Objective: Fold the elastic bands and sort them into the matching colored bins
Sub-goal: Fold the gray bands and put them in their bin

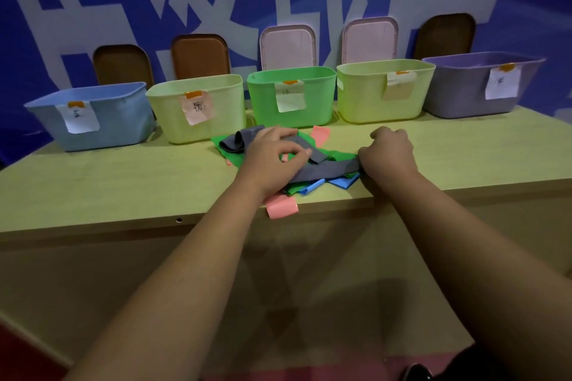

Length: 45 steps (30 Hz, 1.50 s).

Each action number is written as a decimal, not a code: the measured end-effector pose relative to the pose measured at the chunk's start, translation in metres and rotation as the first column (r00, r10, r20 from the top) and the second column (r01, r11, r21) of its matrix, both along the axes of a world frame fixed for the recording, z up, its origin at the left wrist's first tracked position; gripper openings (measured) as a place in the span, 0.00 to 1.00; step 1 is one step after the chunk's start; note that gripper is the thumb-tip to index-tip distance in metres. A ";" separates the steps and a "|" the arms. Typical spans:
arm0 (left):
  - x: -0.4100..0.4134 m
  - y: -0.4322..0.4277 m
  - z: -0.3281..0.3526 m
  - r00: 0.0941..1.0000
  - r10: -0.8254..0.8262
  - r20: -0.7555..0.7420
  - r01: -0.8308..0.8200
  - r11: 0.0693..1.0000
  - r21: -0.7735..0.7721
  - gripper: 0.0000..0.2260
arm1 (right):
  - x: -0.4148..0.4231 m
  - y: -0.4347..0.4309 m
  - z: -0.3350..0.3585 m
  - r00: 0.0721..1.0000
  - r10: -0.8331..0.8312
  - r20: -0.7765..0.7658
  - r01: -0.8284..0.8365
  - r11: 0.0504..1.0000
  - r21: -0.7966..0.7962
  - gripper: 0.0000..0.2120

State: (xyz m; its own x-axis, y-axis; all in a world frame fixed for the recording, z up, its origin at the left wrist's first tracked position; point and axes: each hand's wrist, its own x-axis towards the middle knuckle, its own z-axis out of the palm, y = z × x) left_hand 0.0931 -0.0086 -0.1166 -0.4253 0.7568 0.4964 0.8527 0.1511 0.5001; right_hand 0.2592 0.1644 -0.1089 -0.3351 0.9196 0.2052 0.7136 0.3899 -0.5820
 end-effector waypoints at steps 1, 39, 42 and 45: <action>0.003 -0.001 0.001 0.998 -0.007 -0.065 0.006 1.000 -0.016 0.11 | 0.001 0.001 0.001 0.999 -0.001 0.050 0.000 1.000 0.006 0.18; 0.124 -0.098 0.005 0.657 -0.482 0.580 0.238 0.862 0.447 0.15 | 0.086 -0.168 0.015 0.402 0.154 -0.903 -0.699 0.688 -0.194 0.07; 0.126 -0.097 -0.031 0.548 -0.452 0.704 0.184 0.886 0.425 0.12 | 0.086 -0.165 -0.017 0.489 0.135 -0.862 -0.682 0.676 -0.281 0.07; 0.131 -0.097 -0.066 0.501 -0.388 0.773 0.126 0.917 0.379 0.11 | 0.085 -0.160 -0.052 0.549 0.096 -0.830 -0.669 0.646 -0.367 0.08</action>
State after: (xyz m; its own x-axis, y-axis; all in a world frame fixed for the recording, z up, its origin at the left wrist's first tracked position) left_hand 0.2245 -0.1058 -0.1821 -0.5427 0.8132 0.2101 0.0179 -0.2389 0.9709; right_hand 0.3445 0.0040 -0.1609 -0.6959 0.7176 0.0263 -0.1611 -0.1203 -0.9796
